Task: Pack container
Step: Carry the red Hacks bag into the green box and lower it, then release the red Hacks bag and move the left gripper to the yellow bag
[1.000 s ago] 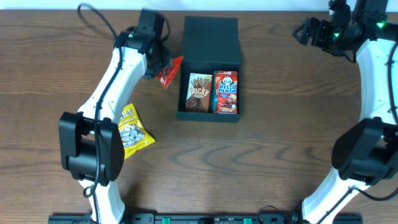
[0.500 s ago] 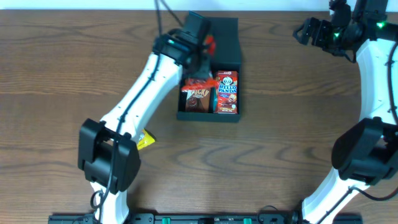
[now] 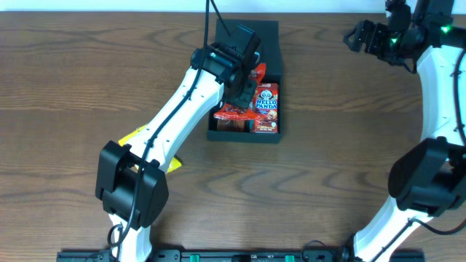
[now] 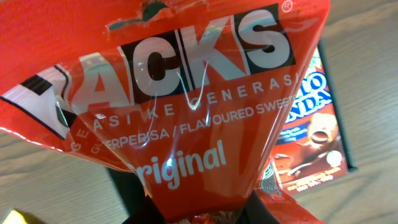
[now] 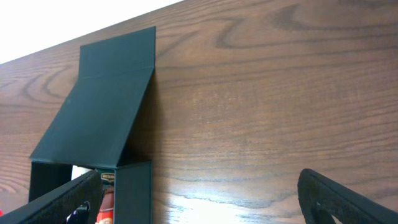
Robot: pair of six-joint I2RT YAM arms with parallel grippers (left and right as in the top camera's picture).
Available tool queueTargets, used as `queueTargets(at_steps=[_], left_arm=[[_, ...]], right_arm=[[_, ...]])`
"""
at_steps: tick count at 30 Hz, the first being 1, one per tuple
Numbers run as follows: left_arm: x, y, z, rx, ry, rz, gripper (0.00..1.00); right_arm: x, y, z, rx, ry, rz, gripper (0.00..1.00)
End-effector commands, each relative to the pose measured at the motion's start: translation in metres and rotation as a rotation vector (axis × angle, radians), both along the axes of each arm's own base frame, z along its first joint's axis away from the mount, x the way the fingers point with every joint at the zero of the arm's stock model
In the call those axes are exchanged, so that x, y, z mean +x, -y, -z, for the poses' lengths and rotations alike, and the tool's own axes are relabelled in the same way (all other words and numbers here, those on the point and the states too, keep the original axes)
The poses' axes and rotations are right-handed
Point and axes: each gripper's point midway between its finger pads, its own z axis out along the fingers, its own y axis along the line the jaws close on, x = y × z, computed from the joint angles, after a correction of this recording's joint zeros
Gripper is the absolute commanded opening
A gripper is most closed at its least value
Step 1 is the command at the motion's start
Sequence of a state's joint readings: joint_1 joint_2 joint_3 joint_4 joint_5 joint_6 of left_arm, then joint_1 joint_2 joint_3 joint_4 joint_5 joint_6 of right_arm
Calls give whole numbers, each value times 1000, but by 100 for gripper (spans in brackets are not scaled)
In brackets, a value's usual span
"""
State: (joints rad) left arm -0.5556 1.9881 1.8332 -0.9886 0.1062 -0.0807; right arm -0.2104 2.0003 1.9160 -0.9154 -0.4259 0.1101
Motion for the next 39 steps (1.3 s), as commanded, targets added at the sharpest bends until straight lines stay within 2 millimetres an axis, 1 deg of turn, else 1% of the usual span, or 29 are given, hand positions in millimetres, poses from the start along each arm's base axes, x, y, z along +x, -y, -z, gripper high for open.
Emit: queueTargets(at_steps=[1, 2, 4, 5, 7, 12, 16, 18, 19, 20, 21, 22, 24, 25, 26, 28, 30, 33, 37, 39], left_arm=[[-5, 10, -2, -56, -33, 16, 27], [-5, 11, -2, -61, -37, 2, 54], [-5, 11, -2, -66, -40, -18, 75], [-4, 10, -2, -67, -39, -34, 81], [1, 5, -2, -50, -24, -93, 82], [15, -16, -2, 22, 33, -261, 80], [19, -23, -3, 38, 53, -339, 74], [20, -27, -3, 48, 62, -360, 68], [22, -31, -4, 64, 73, -372, 63], [23, -37, -5, 88, 86, -385, 57], [23, -46, -7, 118, 97, -402, 54], [23, -56, -9, 141, 101, -441, 54], [15, -82, -12, 165, 77, -618, 56], [8, -97, -12, 167, 42, -729, 58], [4, -106, -12, 173, 22, -783, 59], [-4, -127, -9, 212, -26, -840, 59], [-13, -143, -7, 250, -76, -862, 57], [-25, -159, -8, 298, -120, -882, 57], [-32, -165, -19, 313, -106, -850, 57], [-38, -173, -26, 322, -86, -848, 56]], right_arm=[[2, 4, -14, -10, 34, 8, 99], [2, 4, -14, -10, 34, 8, 99], [2, 4, -14, -10, 35, 8, 99], [2, 4, -14, -10, 35, 8, 99], [2, 4, -14, -10, 35, 8, 99], [2, 4, -14, -9, 35, 8, 99], [0, 3, -13, -8, 25, 7, 99], [0, 3, -13, -7, 22, 7, 99], [0, 3, -13, -8, 23, 7, 99], [0, 3, -13, -8, 23, 7, 99], [0, 3, -13, -8, 23, 7, 99], [0, 3, -13, -7, 23, 7, 99], [0, 3, -13, -7, 22, 7, 99], [0, 3, -13, -7, 22, 7, 99], [0, 3, -13, -7, 22, 7, 99], [0, 3, -13, -7, 23, 7, 99], [1, 3, -13, -9, 27, 7, 99], [2, 3, -14, -9, 31, 7, 99], [2, 3, -14, -9, 31, 7, 99], [1, 3, -14, -9, 30, 6, 99]])
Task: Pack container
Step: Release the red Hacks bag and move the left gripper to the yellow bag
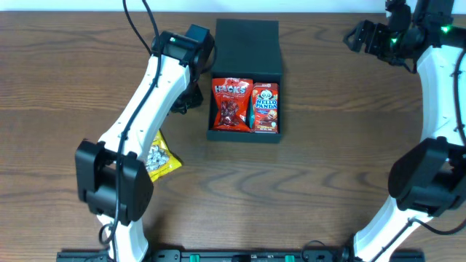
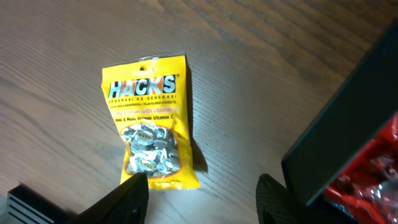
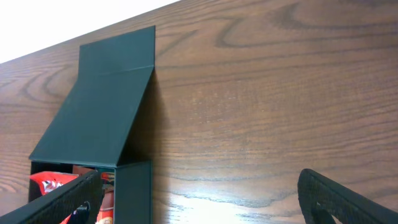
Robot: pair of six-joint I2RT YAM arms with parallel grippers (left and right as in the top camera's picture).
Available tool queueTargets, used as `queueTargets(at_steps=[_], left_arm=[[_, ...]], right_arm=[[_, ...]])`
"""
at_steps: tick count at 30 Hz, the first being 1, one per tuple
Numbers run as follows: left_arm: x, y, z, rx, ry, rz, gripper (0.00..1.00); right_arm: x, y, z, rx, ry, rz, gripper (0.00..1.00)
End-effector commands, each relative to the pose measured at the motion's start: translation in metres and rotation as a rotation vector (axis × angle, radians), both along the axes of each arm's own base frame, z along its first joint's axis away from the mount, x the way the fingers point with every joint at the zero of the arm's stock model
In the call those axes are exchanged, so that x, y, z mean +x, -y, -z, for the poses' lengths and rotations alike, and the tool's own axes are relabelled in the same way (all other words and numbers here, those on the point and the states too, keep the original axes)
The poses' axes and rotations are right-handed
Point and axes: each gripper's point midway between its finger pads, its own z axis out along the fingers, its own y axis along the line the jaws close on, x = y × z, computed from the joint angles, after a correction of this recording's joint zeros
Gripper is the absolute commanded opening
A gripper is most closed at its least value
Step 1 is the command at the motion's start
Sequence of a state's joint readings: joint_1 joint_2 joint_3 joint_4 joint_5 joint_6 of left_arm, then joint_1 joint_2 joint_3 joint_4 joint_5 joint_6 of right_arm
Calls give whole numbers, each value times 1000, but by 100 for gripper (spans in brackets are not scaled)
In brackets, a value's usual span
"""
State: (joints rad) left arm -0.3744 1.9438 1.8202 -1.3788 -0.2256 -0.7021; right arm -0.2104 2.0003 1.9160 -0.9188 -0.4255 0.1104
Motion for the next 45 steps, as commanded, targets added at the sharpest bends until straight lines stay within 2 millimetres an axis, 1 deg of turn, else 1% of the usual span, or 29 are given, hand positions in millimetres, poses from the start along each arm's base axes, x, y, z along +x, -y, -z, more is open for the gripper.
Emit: queueTargets(at_steps=[1, 4, 6, 9, 12, 13, 14, 18, 23, 27, 30, 32, 34, 40, 45], left_arm=[[-11, -14, -23, 31, 57, 12, 56], [-25, -28, -22, 22, 73, -7, 54], [-38, -37, -14, -8, 76, -31, 54], [-52, -48, -2, -40, 73, -40, 54], [-66, -61, 12, -31, 49, -55, 58], [-71, -64, 20, -27, 29, -64, 59], [-77, -64, 32, -43, 0, -69, 59], [-92, -51, 65, -145, -58, -87, 58], [-106, -53, 92, -151, -79, -135, 58], [-108, -57, 105, -158, -71, -156, 58], [-106, -62, 113, -163, -54, -166, 58], [-104, -63, 119, -179, -40, -166, 55], [-98, -63, 124, -204, -18, -156, 55], [-81, -65, 125, -208, 48, -141, 50], [-81, -65, 140, -204, 7, -137, 45]], right_arm=[[2, 3, -14, -9, 33, 6, 99], [1, 3, -13, -8, 27, 6, 99], [0, 3, -13, -7, 24, 6, 99], [0, 2, -13, -7, 23, 5, 99], [0, -1, -13, -7, 23, -1, 99], [0, -3, -13, -7, 23, -5, 99], [0, -6, -13, -7, 23, -10, 99], [1, -12, -13, -10, 25, -26, 99], [1, -14, -13, -16, 28, -38, 99], [1, -14, -13, -16, 28, -38, 99], [1, -14, -13, -16, 29, -38, 99], [1, -14, -13, -16, 29, -38, 99], [1, -14, -13, -16, 29, -38, 99], [1, -14, -13, -16, 28, -38, 99], [1, -14, -13, -16, 28, -38, 99]])
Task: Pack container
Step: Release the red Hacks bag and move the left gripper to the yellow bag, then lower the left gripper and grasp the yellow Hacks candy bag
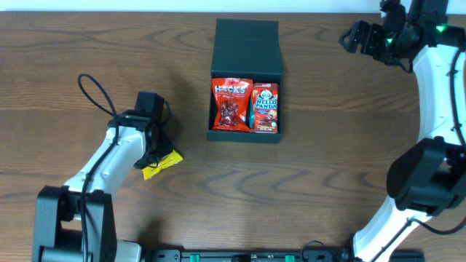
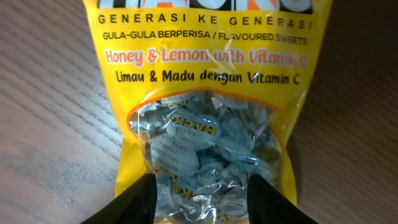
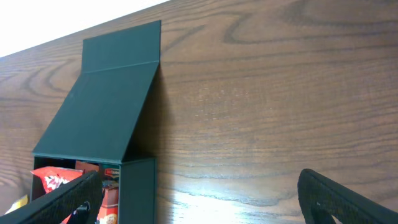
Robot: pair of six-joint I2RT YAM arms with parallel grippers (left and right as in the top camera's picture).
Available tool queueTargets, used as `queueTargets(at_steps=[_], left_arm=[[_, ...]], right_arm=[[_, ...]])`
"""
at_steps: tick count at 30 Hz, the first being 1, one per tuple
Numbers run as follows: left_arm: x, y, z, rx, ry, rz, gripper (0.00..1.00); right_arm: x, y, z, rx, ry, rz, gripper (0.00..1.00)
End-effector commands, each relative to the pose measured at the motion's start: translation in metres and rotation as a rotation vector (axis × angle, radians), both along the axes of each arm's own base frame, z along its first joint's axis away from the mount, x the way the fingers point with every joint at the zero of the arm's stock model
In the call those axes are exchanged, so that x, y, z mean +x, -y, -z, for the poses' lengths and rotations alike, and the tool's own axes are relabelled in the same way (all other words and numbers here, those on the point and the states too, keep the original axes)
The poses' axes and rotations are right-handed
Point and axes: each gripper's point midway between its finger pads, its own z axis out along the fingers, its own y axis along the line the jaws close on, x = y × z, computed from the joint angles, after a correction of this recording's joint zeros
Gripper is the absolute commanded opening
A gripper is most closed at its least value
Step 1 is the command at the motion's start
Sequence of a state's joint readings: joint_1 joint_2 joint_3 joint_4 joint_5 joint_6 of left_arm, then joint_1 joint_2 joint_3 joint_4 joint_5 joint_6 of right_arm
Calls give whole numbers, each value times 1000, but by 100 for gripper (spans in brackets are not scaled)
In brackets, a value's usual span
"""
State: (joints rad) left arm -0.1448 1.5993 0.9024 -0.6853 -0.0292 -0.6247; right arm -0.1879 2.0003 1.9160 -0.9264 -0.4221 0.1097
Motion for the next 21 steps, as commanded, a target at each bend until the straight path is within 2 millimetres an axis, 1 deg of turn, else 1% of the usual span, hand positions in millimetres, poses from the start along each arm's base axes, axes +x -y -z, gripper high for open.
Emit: queueTargets(at_steps=[1, 3, 5, 11, 12, 15, 21], left_arm=[[-6, -2, 16, 5, -59, 12, 41], [-9, -1, 23, 1, -84, 12, 38], [-10, 0, 27, -8, -98, 12, 29], [-8, 1, 25, -9, -94, 12, 8], [-7, 1, 24, -9, -92, 12, 6], [3, 2, 16, -11, -73, 12, 6], [37, 7, -20, -19, 2, 27, 6]], right_arm=[[2, -3, -14, -13, 36, -17, 99], [2, -3, -14, -13, 36, -17, 99], [2, -3, -14, -13, 36, -17, 99], [2, -3, -14, -14, 37, -17, 99], [2, -3, -14, -14, 37, -17, 99], [2, -3, -14, -14, 38, -17, 99], [3, -3, -14, -14, 40, -17, 99]])
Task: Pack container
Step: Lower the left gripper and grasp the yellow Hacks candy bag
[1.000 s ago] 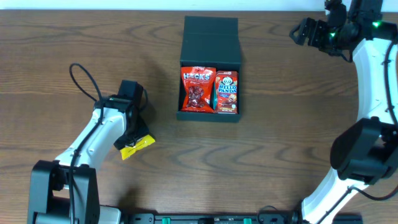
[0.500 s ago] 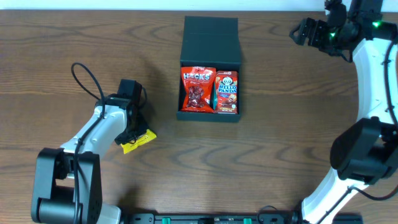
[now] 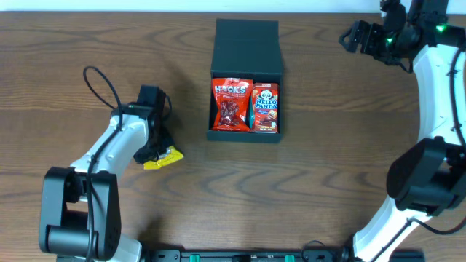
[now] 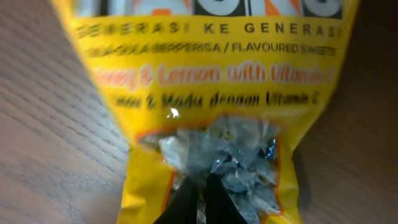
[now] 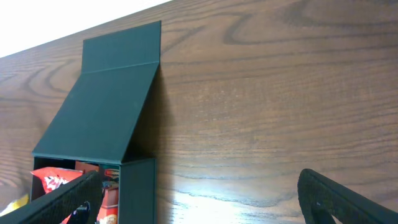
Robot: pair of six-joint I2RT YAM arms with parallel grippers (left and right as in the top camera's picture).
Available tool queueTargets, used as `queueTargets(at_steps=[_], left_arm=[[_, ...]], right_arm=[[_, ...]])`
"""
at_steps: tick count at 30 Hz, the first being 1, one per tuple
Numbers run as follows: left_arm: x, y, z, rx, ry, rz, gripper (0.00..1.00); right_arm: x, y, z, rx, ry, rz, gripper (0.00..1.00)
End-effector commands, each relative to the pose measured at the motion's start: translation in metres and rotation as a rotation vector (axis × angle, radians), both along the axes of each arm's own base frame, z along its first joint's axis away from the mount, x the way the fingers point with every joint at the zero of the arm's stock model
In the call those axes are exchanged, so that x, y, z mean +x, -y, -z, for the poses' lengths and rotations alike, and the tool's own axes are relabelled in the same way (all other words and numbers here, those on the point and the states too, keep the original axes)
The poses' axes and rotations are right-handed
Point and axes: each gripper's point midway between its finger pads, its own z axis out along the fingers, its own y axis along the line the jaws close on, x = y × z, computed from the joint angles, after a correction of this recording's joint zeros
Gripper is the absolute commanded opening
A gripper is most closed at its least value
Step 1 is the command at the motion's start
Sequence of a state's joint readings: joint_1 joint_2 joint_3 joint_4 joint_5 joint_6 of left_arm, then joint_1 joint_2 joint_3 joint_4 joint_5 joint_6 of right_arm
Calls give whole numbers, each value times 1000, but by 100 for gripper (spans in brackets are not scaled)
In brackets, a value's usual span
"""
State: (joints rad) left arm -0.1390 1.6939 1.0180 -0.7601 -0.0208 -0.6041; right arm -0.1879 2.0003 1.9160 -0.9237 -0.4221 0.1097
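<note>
A yellow Hacks sweets bag (image 4: 211, 93) lies on the wooden table left of the box, and my left gripper (image 4: 200, 198) is shut on its lower clear-window part. From overhead the bag (image 3: 166, 158) peeks out beside the left gripper (image 3: 154, 149). The black box (image 3: 245, 131) stands open with its lid (image 3: 247, 47) folded back. Inside lie a red Hacks bag (image 3: 231, 104) and a Hello Panda pack (image 3: 266, 107). My right gripper (image 3: 351, 38) hangs open at the far right, away from everything; its wrist view shows the box (image 5: 134, 180) and wide-apart fingers (image 5: 339, 196).
The brown wooden table (image 3: 328, 182) carries only the box and the bag. A black cable loop (image 3: 98, 80) arcs up from the left arm. The table's far edge runs just behind the lid.
The left gripper's fingers stood apart on either side of the yellow bag's window; now they are pinched together on it. The bag has shifted slightly. The right arm has not moved.
My left gripper held the red Hacks bag over the box. Then that bag lay in the box beside the Hello Panda pack, and the gripper was open left of the box. Then it was open over the yellow bag, and now it is shut on it.
</note>
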Motion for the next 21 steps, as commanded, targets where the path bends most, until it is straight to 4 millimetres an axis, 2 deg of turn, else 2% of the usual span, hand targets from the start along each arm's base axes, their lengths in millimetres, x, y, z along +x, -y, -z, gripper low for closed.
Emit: queueTargets(at_steps=[1, 6, 9, 10, 11, 13, 15, 17, 19, 21], left_arm=[[29, 6, -25, -22, 72, 26, 6], [65, 16, -66, -24, 180, 114, 6], [87, 29, -95, -28, 264, 180, 6], [93, 35, -104, -30, 290, 206, 6], [103, 50, -120, -34, 341, 262, 6], [111, 69, -136, -34, 395, 333, 6], [113, 80, -143, -20, 420, 358, 6], [111, 80, -142, 3, 416, 317, 6], [107, 65, -133, 52, 385, 211, 42], [104, 55, -116, 32, 335, 154, 57]], right_arm=[[2, -3, -14, -14, 37, -17, 99], [2, -3, -14, -13, 37, -17, 99], [2, -3, -14, -13, 37, -17, 99], [2, -3, -14, -13, 37, -17, 99], [2, -3, -14, -13, 37, -16, 99], [2, -3, -14, -11, 35, -14, 99], [2, -3, -14, -5, 32, -7, 99], [1, -3, -13, -4, 28, -5, 99], [0, -3, -13, -3, 22, -5, 99], [0, -3, -13, -2, 21, -5, 99]])
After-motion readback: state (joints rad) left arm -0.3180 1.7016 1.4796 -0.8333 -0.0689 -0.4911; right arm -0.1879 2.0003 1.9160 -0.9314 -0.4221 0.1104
